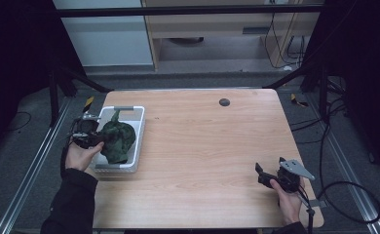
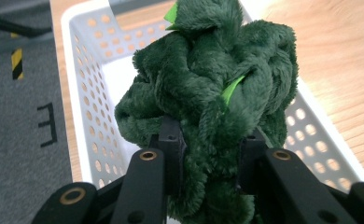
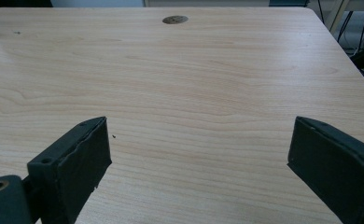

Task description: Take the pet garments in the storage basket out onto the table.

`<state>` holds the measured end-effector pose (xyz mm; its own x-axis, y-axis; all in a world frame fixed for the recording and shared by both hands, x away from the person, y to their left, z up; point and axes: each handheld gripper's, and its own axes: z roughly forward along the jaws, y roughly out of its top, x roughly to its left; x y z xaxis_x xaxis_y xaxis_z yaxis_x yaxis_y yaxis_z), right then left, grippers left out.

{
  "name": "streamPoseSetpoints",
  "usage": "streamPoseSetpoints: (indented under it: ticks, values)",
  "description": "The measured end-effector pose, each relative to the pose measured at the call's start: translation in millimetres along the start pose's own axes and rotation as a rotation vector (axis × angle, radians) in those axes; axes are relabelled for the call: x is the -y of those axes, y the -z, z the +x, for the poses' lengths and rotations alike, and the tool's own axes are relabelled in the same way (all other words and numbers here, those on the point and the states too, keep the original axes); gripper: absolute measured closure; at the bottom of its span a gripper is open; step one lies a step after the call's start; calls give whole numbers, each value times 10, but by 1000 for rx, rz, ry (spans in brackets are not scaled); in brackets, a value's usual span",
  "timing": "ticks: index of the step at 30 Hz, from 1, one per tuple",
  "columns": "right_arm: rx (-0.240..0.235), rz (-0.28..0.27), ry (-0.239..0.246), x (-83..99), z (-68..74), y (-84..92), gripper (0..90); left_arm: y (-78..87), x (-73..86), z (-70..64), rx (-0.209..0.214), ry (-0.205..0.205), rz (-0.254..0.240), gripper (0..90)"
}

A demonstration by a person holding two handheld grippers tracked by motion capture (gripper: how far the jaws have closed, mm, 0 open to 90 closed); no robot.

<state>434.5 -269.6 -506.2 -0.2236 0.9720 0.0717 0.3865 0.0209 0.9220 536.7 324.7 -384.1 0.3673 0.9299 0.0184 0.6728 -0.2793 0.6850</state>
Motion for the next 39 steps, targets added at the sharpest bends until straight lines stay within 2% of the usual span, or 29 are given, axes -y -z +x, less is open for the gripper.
streamPoseSetpoints:
  ticks: [5, 8, 14, 23, 30, 39]
  values:
    - [0, 1, 2, 0, 2, 0, 57, 142, 12, -2, 16, 33, -79, 697]
    - [1, 2, 6, -1, 3, -3, 57, 228, 25, -16, 13, 38, -113, 697]
    - [0, 2, 6, -1, 3, -3, 57, 397, 97, -46, 40, 58, -201, 697]
    - [-1, 5, 13, -2, 11, -5, 57, 562, 90, -118, 45, 41, -241, 696]
    - [-11, 8, 7, -5, 9, -13, 57, 642, 66, -216, 70, 22, -259, 696]
    - [-7, 1, -2, -3, 4, -8, 57, 735, 13, -437, 90, -39, -281, 696]
